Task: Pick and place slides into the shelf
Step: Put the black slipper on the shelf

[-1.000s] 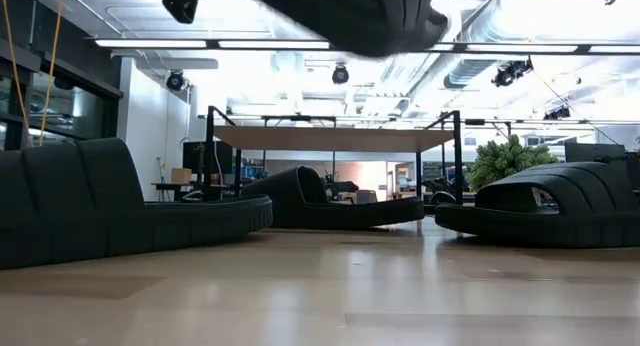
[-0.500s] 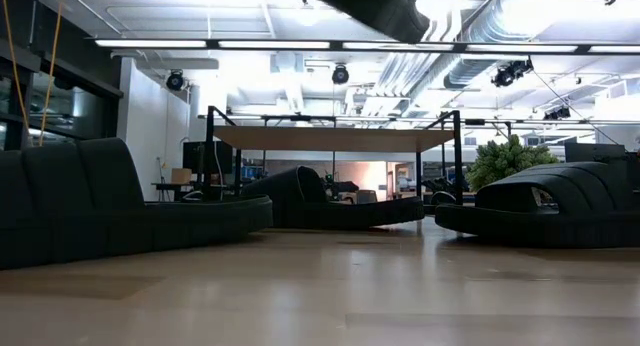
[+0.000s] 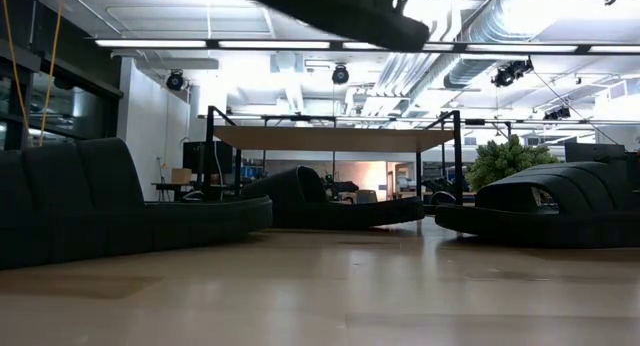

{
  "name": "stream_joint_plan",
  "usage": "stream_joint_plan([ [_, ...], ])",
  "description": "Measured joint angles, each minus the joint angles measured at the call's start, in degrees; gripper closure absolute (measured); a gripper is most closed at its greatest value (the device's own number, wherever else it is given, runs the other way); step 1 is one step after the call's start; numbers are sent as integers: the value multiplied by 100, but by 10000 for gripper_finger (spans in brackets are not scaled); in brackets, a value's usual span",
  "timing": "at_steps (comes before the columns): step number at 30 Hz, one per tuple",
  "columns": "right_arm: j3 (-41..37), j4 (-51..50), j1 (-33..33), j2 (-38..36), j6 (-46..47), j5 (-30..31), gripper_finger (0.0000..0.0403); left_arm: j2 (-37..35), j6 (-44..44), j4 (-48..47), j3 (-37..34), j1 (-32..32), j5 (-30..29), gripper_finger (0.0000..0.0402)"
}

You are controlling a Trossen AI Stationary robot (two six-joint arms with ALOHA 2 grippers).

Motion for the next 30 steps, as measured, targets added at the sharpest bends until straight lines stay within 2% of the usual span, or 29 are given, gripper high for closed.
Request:
stream_joint_plan([
  [4, 0, 34, -199, 0, 244, -63, 401, 135, 170, 55, 0, -52, -298, 204],
  [19, -4, 521, -503, 9, 608, -71, 400, 217, 400, 77, 4, -39, -493, 204],
  [30, -4, 933, -517, 298, 653, -126, 400, 820, 1061, 641, 144, -43, -1018, 204],
])
